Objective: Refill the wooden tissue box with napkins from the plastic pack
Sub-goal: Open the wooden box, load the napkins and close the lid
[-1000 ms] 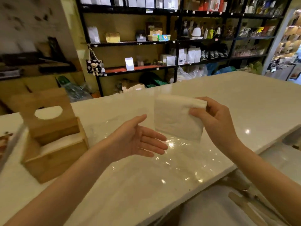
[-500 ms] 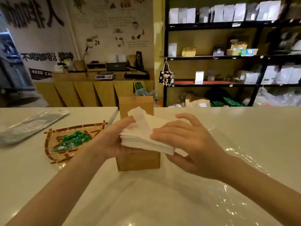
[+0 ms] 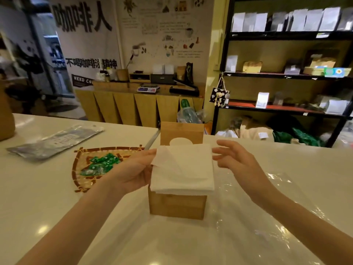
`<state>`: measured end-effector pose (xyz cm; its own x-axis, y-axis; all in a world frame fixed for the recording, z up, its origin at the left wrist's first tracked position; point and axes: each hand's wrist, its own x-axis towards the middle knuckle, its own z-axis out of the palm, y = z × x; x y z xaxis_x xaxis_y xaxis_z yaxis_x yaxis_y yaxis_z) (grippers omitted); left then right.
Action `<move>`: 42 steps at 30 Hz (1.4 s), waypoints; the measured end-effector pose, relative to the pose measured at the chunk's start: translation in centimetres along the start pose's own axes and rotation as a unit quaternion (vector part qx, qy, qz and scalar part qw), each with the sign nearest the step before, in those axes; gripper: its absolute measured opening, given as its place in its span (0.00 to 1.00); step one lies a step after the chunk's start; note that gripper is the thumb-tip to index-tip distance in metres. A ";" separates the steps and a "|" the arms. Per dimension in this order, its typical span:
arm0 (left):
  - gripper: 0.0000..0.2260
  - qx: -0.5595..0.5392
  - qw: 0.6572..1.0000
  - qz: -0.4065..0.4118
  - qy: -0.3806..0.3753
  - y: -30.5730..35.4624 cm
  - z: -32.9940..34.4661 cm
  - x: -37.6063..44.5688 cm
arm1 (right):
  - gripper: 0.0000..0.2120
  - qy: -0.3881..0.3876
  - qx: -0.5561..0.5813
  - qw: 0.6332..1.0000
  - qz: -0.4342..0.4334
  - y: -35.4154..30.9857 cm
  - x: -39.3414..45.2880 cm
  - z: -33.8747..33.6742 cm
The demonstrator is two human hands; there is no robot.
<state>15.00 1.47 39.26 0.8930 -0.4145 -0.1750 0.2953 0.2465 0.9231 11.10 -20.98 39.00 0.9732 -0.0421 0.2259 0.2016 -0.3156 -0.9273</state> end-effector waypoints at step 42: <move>0.14 -0.092 0.995 -0.031 0.013 0.4 0.8 -0.5 | 0.22 -0.134 0.274 0.932 0.197 -2.2 1.9 -0.2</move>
<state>14.45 1.07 40.02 0.8789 -0.4117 -0.2410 0.4056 0.3788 0.8319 12.51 -20.55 41.56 0.9613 0.2098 -0.1784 -0.2224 0.2095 -0.9522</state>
